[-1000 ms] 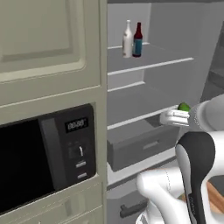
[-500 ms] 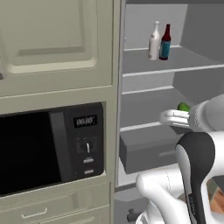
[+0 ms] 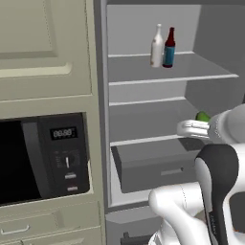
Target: Place the beer and liquor on the top shelf of the fridge to keep them out of children's reach, and place the avocado on lower shelves for easy access.
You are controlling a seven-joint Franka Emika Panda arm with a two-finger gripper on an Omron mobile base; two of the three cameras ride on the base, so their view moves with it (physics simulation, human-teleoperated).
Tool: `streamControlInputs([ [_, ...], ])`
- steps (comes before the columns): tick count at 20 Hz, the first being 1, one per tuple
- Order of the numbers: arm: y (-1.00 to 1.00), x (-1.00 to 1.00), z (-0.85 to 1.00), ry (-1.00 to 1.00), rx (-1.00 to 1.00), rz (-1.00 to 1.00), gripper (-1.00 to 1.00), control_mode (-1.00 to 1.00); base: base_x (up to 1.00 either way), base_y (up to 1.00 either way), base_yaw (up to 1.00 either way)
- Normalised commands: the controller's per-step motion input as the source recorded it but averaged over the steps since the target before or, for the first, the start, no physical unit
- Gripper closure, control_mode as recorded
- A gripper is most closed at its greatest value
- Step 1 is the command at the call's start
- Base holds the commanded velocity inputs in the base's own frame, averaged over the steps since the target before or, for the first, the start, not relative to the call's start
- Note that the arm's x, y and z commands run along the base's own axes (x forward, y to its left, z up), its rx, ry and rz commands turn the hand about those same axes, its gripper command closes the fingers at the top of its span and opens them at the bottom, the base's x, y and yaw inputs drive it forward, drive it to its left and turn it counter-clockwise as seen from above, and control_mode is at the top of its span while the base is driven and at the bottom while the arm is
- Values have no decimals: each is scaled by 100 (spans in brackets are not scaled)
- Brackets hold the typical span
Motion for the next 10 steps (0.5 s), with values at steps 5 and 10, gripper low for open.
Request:
streamControlInputs([
  [5, 7, 21, -8, 0, 0, 2, 100, -100, 25, 2, 4],
  [10, 10, 53, -30, 0, -1, 2, 100, -100, 0, 0, 0],
])
